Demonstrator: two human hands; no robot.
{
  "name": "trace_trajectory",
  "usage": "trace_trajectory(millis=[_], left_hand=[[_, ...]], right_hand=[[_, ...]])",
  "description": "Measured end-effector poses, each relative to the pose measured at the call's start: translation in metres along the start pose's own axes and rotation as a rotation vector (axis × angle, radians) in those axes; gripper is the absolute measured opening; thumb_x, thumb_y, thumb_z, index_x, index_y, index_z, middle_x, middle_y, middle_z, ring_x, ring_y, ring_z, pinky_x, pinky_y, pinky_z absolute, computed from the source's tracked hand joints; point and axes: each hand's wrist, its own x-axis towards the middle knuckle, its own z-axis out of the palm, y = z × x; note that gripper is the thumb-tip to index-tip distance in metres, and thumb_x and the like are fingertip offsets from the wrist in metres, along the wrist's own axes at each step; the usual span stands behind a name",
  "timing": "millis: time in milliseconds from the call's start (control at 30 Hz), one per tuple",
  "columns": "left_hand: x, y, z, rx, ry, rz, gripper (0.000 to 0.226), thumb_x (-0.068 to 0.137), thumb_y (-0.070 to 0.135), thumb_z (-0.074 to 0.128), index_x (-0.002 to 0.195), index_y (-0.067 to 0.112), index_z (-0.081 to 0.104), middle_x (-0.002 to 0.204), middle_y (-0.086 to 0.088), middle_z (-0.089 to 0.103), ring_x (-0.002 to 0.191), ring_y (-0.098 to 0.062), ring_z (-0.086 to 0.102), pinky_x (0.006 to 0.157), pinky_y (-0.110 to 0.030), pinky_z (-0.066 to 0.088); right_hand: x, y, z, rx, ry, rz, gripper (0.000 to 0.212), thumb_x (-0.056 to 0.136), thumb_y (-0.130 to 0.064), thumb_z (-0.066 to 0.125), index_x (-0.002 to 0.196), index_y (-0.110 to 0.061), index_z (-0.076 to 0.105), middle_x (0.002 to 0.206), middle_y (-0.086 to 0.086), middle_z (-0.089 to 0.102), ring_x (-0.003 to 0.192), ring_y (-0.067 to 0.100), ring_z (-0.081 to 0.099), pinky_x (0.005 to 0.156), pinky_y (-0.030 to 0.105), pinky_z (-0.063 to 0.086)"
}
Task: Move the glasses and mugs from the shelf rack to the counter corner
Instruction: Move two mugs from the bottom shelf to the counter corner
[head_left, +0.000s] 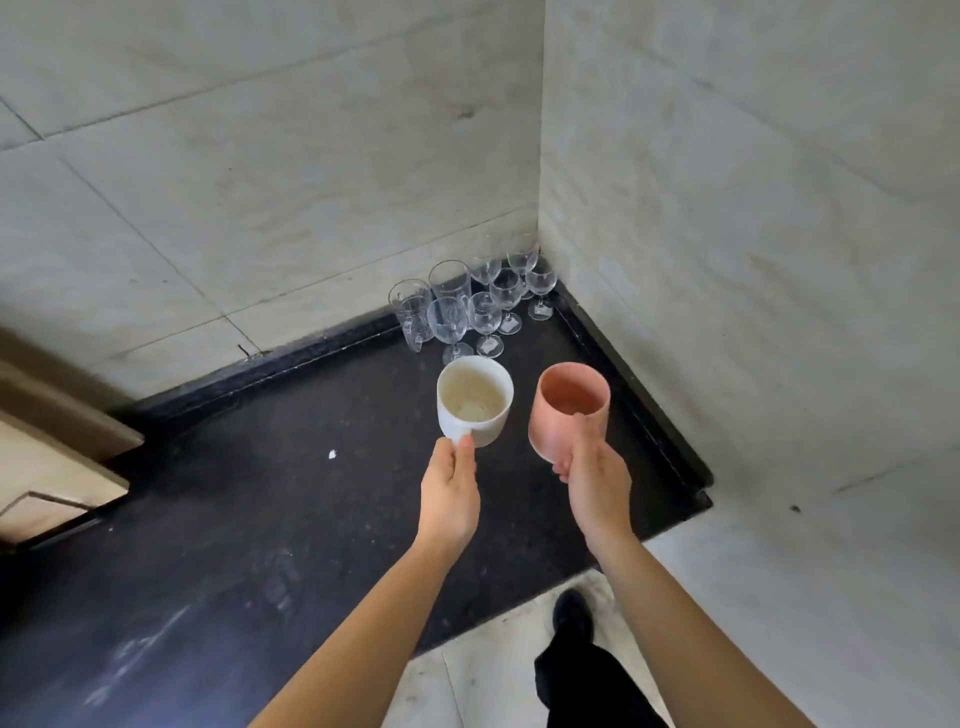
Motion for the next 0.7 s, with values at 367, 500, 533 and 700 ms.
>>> trace_trajectory(millis=[367, 500, 533, 700], left_hand=[[0.100, -0.025, 0.089, -0.023, 0.049, -0.219, 0.042, 0.105, 0.043, 0.036, 0.096, 0.006, 0.053, 0.090, 0.002, 0.055, 0.075, -0.008, 0.050, 0.069, -0.022, 0.047], [0.124, -0.034, 0.102, -0.014, 0.011, -0.248, 0.039, 0.105, 0.042, 0.035, 0.096, 0.010, 0.053, 0.099, 0.006, 0.058, 0.079, -0.010, 0.055, 0.070, -0.020, 0.043], [0.128, -0.036, 0.104, -0.009, 0.003, -0.253, 0.039, 0.105, 0.043, 0.034, 0.097, 0.011, 0.053, 0.102, 0.006, 0.059, 0.081, -0.010, 0.056, 0.068, -0.018, 0.042], [0.150, -0.040, 0.112, -0.017, -0.017, -0.246, 0.042, 0.105, 0.045, 0.034, 0.101, 0.008, 0.053, 0.110, -0.002, 0.058, 0.084, -0.010, 0.060, 0.071, -0.019, 0.042]], right_hand=[[0.144, 0.003, 0.025, -0.172, -0.134, 0.040, 0.056, 0.100, -0.065, 0.038, 0.079, -0.022, 0.067, 0.080, -0.004, 0.071, 0.081, 0.011, 0.066, 0.075, 0.029, 0.045], [0.170, 0.008, 0.036, -0.195, -0.136, 0.043, 0.053, 0.102, -0.062, 0.036, 0.077, -0.022, 0.061, 0.082, -0.006, 0.069, 0.079, 0.004, 0.064, 0.071, 0.023, 0.043], [0.175, 0.009, 0.038, -0.198, -0.140, 0.038, 0.050, 0.102, -0.061, 0.036, 0.078, -0.024, 0.060, 0.082, -0.007, 0.068, 0.079, 0.004, 0.064, 0.072, 0.021, 0.043], [0.197, 0.010, 0.048, -0.226, -0.144, 0.001, 0.052, 0.104, -0.058, 0.034, 0.088, -0.019, 0.065, 0.084, -0.004, 0.070, 0.082, 0.008, 0.065, 0.084, 0.032, 0.048]])
